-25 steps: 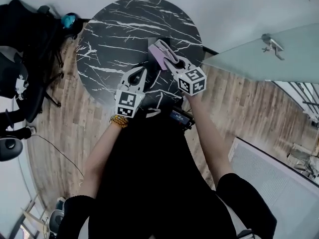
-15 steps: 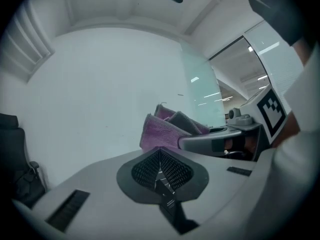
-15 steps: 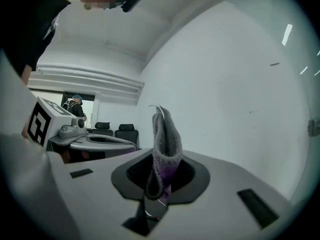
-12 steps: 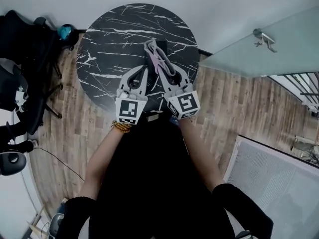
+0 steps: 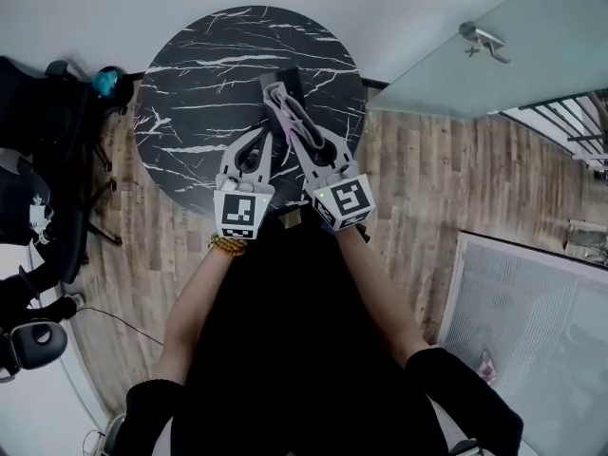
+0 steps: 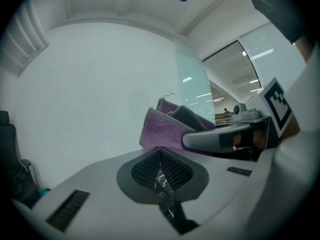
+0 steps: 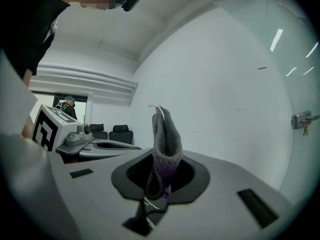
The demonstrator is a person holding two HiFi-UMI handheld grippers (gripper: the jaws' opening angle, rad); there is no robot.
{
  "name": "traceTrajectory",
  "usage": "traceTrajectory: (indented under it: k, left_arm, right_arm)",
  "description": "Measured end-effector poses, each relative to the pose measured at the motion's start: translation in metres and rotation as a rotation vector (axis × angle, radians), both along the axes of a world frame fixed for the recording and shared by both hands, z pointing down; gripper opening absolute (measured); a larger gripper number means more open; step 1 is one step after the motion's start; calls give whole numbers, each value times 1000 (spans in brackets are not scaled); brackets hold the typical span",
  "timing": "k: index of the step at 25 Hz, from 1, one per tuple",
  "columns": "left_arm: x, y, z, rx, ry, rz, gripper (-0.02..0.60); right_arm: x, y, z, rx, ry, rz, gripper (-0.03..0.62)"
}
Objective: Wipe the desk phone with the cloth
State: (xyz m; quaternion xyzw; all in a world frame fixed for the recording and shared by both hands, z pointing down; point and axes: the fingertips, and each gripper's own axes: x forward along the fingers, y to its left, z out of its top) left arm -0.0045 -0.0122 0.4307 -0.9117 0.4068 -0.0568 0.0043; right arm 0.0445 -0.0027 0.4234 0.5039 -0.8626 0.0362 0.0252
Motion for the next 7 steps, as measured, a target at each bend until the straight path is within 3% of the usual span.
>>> traceTrajectory:
  k: [7]
  left_arm:
    - [-5,-9,7,-46,72,-38,14]
  right_arm:
    - [-8,12,0,-13,-20,19,61]
